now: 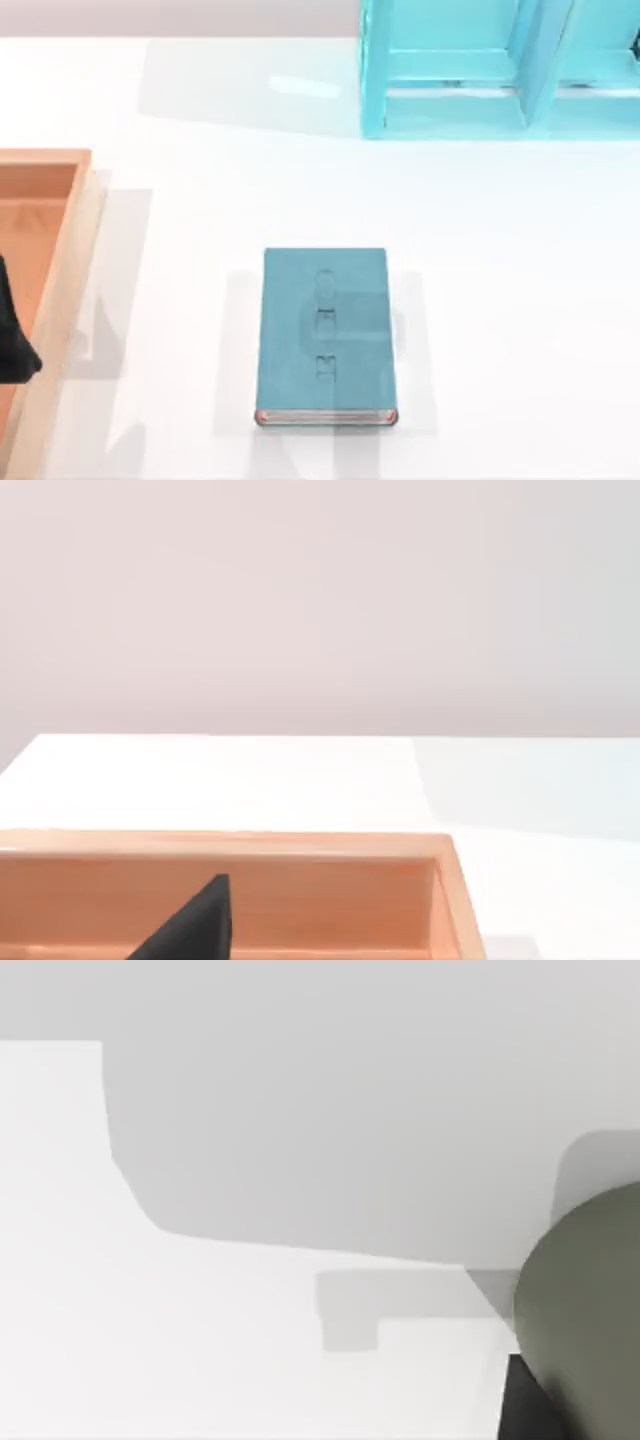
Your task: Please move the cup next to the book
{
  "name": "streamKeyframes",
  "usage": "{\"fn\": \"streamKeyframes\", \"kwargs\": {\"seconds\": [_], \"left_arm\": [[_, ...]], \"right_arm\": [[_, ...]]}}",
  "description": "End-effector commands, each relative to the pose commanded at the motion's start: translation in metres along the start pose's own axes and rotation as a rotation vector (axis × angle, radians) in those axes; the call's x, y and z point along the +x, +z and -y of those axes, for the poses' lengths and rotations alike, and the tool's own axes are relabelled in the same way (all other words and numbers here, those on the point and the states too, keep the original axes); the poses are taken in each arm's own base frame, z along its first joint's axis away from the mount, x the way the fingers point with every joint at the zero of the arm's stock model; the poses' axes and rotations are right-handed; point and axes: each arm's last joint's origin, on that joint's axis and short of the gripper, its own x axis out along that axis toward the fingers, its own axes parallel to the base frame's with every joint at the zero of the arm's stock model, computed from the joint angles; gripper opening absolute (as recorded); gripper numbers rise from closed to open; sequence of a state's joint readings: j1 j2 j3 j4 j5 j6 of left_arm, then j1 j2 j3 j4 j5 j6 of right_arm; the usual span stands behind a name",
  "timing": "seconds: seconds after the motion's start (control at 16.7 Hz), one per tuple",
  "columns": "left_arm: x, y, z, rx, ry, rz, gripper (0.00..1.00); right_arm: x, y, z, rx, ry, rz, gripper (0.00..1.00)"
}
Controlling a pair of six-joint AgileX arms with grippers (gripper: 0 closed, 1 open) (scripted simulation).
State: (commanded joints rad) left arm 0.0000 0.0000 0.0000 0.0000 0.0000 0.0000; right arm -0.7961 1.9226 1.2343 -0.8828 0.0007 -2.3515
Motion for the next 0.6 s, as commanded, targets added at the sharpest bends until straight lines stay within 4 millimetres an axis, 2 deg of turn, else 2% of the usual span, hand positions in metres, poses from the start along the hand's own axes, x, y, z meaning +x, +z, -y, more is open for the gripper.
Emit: {"fn": "streamKeyframes", "kwargs": {"seconds": [0.6], "left_arm": [[0.0, 0.0, 0.0, 0.0, 0.0, 0.0, 1.0]], "right_arm": [[-0.005, -0.001, 0.0008, -0.003, -0.003, -0.003, 0.0]]}}
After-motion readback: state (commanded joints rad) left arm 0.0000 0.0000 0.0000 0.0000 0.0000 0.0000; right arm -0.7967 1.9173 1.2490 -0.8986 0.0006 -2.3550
